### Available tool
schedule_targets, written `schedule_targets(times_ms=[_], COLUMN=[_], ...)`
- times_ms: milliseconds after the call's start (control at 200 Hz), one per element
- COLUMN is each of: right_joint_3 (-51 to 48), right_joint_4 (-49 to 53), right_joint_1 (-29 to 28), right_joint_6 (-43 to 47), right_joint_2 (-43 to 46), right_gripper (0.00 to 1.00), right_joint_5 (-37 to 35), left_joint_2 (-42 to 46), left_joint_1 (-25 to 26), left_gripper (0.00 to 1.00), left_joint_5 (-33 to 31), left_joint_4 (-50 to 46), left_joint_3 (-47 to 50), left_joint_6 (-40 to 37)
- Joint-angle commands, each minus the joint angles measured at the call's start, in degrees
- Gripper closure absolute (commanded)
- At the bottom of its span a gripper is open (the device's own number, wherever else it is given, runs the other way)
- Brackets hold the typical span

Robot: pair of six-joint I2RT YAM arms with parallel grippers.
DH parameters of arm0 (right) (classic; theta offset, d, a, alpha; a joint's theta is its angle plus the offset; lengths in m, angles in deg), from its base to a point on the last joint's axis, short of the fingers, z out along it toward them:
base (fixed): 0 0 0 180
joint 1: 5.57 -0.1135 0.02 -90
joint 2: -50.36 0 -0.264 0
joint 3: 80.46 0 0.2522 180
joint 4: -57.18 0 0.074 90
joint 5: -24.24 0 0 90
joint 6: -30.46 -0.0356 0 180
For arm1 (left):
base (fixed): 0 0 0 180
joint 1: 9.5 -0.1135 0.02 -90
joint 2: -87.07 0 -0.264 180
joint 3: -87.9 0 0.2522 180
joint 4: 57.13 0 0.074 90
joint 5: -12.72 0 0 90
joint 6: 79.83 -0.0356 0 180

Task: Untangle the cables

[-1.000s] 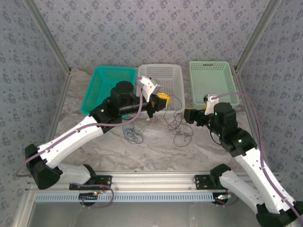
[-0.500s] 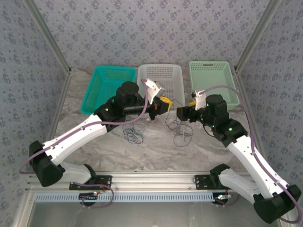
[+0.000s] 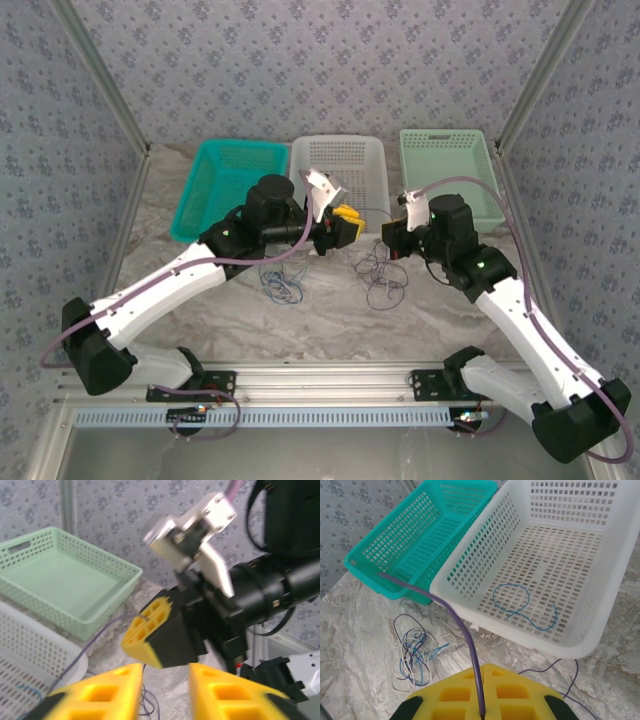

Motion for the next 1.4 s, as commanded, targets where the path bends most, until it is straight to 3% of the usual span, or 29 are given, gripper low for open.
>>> schedule_targets(times_ms=[0,50,195,500,889,1284,1394], right_joint_3=[6.55,9.40,18.47,27.10,28.18,28.87,28.87], right_joint_4=[4.56,6.45,10.49,11.90,9.63,10.06,9.93], right_joint_1=[0.55,0.66,0.62,0.78,0.91,0.92,0.96], right_joint_6=[0.56,1.06,1.33,-1.74,-5.80,-5.91,-6.40], right_joint_2=[0.09,-0.18,-1.69,-3.52,-2.09,-1.83,-1.58], right_gripper=[1.00,1.00,1.00,1.00,1.00,1.00,1.00], right_joint_5=[-2.96,-5.40,-7.30,-11.19,-14.17,-10.98,-10.30], left_joint_2=[1.41,1.71,2.75,-2.47,-14.85,-20.54,-21.56], left_joint_1=[-0.36,-0.31,-0.34,0.40,4.18,4.72,4.70], left_gripper=[0.55,0.47,0.39,0.44,0.49,0.48,0.48], left_joint_5=[-6.48,-7.21,-7.34,-4.84,-1.66,-8.82,-6.48], left_joint_4=[-4.46,-4.79,-2.45,0.41,2.72,7.94,10.36], left_joint_3=[0.18,1.15,5.40,11.61,8.49,5.95,5.66], left_joint_6=[-1.51,-1.37,-0.64,1.78,-0.04,-5.45,-6.91])
